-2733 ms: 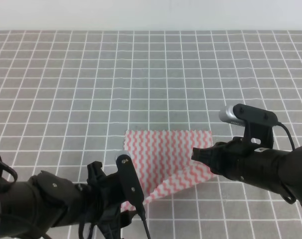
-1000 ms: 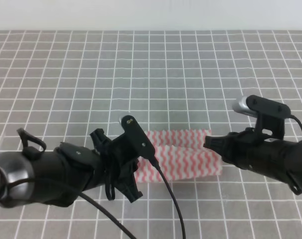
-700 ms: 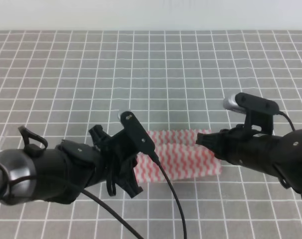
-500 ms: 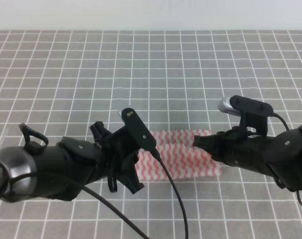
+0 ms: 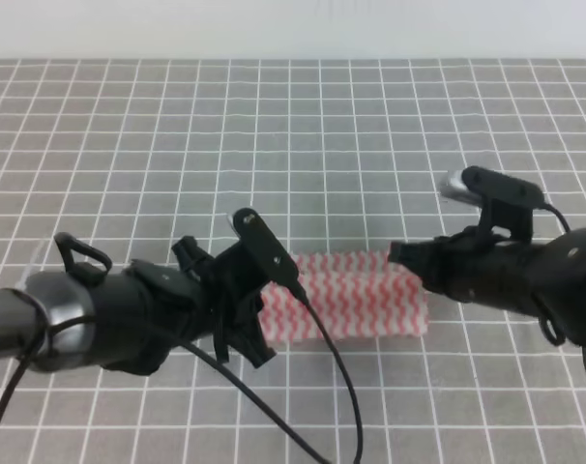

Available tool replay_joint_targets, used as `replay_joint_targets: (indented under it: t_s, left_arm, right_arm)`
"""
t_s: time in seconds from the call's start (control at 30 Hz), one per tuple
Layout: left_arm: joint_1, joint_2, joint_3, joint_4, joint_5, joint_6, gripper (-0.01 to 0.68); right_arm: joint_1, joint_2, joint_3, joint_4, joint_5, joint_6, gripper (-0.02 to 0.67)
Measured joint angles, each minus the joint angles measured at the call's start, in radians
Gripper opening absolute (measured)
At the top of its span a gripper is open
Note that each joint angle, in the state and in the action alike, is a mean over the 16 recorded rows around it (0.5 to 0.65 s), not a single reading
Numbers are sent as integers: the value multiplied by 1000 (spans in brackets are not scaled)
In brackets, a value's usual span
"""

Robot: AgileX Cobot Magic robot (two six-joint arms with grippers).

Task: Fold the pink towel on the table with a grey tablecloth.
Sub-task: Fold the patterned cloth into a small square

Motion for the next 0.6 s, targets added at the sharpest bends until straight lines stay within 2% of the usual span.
replay_joint_targets:
  t_s: [0.23,0.6]
  left_arm:
    - [18,11,-28,1,8,-3,-2]
    - [60,48,-66,2,39,3,-2]
  right_arm:
    - [-35,23,-38,-2,51,-16,-15]
    - [-40,85,-101,-7,82,-27,-15]
